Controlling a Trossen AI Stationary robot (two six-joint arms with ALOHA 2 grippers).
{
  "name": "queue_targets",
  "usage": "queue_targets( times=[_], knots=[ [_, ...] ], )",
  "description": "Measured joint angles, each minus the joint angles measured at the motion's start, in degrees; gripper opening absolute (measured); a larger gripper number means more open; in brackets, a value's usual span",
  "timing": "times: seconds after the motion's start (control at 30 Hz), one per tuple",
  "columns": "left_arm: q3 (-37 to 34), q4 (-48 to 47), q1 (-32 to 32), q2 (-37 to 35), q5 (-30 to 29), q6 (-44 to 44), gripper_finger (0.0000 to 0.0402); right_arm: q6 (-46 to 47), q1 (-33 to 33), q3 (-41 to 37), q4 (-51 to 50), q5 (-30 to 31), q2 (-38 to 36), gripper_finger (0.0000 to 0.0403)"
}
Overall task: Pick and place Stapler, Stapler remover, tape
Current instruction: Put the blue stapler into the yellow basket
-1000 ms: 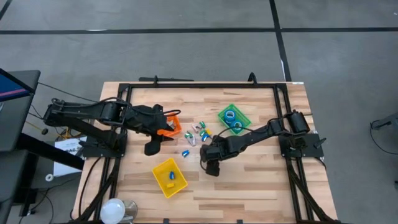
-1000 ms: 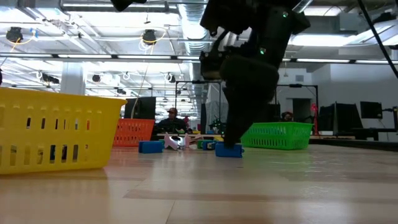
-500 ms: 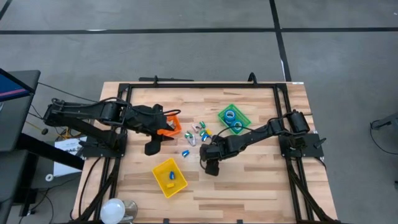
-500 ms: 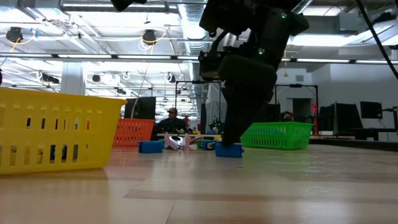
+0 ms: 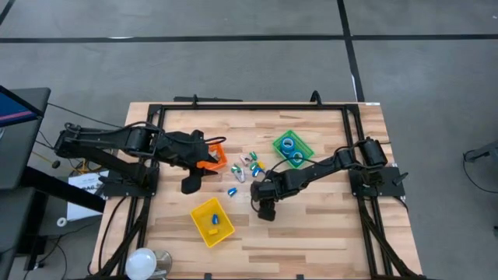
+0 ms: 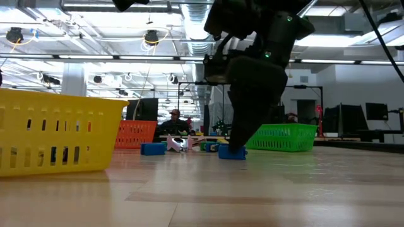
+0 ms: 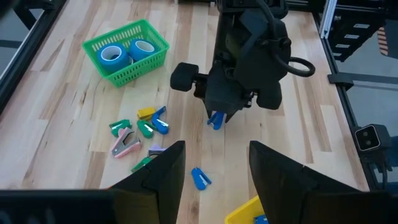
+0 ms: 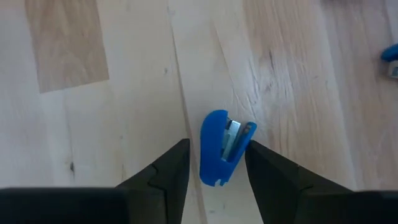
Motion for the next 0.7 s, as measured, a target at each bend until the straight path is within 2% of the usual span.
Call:
queue_targets(
  times=[0.3, 0.6, 0.7],
  knots=[
    [0.0, 0.2, 0.0, 0.0, 0.0, 0.0, 0.0168, -0.3, 0.0, 0.0, -0.8, -1.8, 0.8, 0.0145],
    [0.0, 0.9, 0.0, 0.0, 0.0, 0.0, 0.0168, -0.3, 0.0, 0.0, -1.0, -1.7, 0.8, 0.0210],
    [0.0, 1.0, 0.0, 0.0, 0.0, 0.0, 0.0168, -0.3, 0.0, 0.0, -1.0, -1.7, 0.8, 0.0216]
  ],
)
